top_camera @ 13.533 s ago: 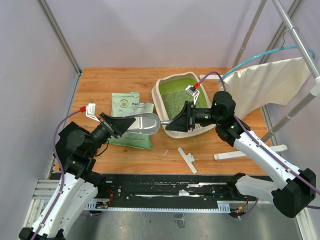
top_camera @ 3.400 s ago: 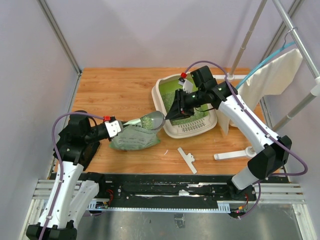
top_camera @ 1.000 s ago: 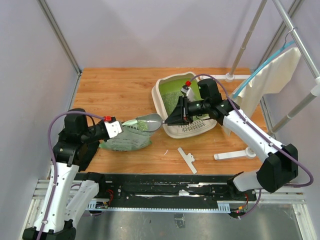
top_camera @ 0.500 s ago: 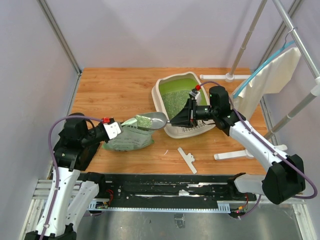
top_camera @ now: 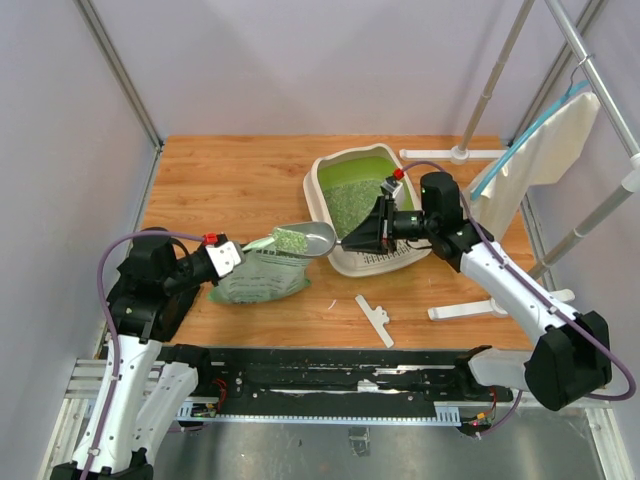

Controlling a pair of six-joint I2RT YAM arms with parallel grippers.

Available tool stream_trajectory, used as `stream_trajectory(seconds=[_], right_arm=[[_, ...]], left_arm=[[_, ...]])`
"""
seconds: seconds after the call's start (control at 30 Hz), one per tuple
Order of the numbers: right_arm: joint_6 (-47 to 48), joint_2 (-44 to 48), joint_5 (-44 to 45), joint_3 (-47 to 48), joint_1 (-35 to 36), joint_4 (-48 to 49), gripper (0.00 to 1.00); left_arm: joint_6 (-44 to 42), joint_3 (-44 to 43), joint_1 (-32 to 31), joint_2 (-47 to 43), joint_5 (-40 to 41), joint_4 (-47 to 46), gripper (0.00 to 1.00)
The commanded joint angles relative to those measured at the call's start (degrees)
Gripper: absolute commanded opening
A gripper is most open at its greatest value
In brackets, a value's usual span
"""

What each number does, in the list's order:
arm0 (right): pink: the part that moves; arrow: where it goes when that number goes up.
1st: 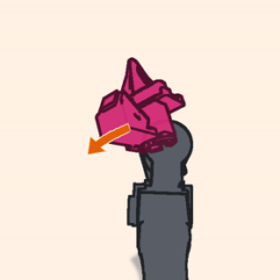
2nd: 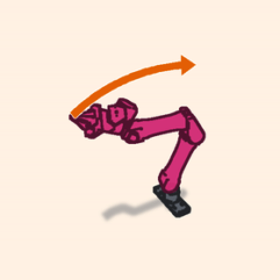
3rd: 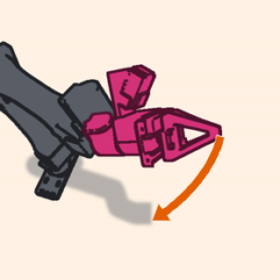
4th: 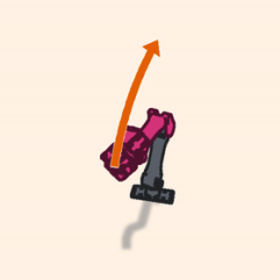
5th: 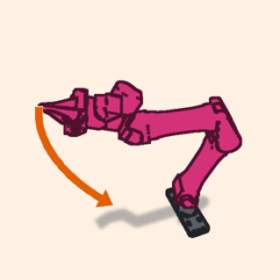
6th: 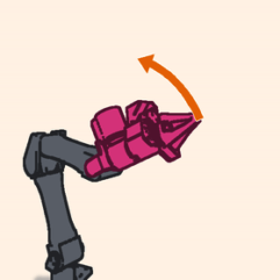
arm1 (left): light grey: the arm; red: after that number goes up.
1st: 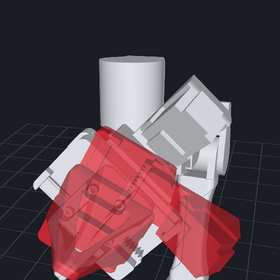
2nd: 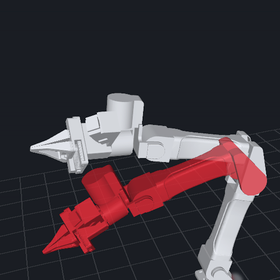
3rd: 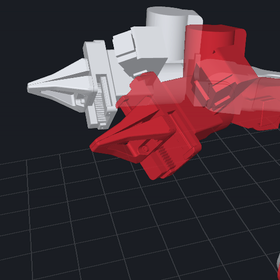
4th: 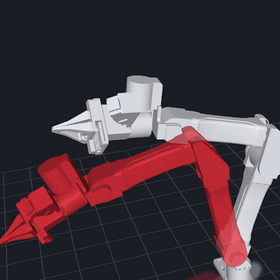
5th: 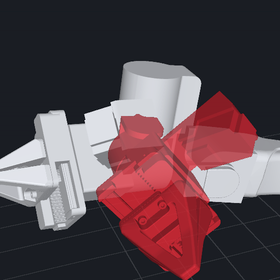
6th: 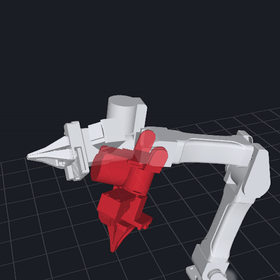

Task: Fill the litter box with clean litter
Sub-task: 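Scoop the cat litter from the cat litter bag, then pour the cat litter into the litter box.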

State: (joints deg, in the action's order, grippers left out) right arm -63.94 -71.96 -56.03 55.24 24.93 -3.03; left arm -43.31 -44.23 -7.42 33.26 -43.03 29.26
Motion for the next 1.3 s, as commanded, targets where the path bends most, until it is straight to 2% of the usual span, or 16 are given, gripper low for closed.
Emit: stream_trajectory(seconds=[0.0, 0.7, 1.27], right_arm=[[5.31, 3.7, 1.67, 1.36, -2.38, -5.59, 0.01], [1.41, 10.39, 3.13, -0.04, -5.81, -3.74, 0.01], [-2.78, 10.83, 12.49, -2.08, -12.96, 1.01, 0.01]], left_arm=[[-0.79, -1.81, -0.14, -2.71, -1.56, -14.75, 0.01], [1.87, 0.71, -0.14, -3.06, -2.31, -18.67, 0.0], [1.57, 0.38, -0.14, -4.0, -1.34, -16.42, 0.0]])
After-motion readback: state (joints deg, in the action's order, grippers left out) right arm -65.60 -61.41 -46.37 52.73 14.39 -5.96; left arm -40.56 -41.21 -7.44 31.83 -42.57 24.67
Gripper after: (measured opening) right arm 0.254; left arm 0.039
